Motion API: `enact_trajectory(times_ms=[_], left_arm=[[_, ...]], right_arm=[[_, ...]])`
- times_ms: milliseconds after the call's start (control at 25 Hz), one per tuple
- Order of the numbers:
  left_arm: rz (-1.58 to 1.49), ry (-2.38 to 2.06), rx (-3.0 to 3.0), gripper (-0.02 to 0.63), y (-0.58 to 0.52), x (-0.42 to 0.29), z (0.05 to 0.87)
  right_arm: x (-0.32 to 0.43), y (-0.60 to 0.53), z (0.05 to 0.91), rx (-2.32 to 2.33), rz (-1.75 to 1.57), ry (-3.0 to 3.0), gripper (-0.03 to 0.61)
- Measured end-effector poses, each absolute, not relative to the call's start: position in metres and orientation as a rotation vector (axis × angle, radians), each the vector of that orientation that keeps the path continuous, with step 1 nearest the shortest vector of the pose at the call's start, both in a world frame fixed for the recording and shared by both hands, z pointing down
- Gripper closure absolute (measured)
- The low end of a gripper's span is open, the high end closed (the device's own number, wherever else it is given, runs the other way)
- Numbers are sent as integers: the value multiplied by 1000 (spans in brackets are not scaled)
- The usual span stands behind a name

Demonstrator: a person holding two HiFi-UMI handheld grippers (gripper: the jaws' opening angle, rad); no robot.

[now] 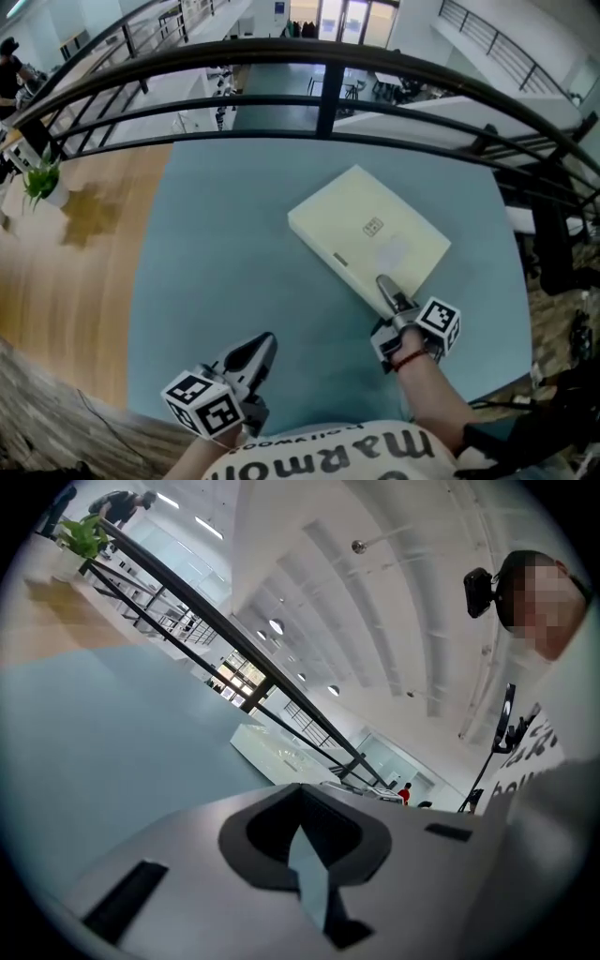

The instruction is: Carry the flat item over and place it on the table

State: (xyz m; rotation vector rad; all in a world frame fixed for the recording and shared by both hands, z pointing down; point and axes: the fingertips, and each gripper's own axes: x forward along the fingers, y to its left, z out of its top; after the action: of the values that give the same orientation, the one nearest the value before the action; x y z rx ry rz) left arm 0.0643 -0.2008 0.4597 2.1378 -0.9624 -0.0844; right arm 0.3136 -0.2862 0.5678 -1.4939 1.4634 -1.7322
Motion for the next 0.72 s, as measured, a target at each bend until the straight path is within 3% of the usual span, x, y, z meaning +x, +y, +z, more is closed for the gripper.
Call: enact_trajectory(times_ms=[720], left_arm=[[-37,-638,2193,612,-239,85,484]], right_arm=[[324,-277,566,-1706,-1694,1381,186]])
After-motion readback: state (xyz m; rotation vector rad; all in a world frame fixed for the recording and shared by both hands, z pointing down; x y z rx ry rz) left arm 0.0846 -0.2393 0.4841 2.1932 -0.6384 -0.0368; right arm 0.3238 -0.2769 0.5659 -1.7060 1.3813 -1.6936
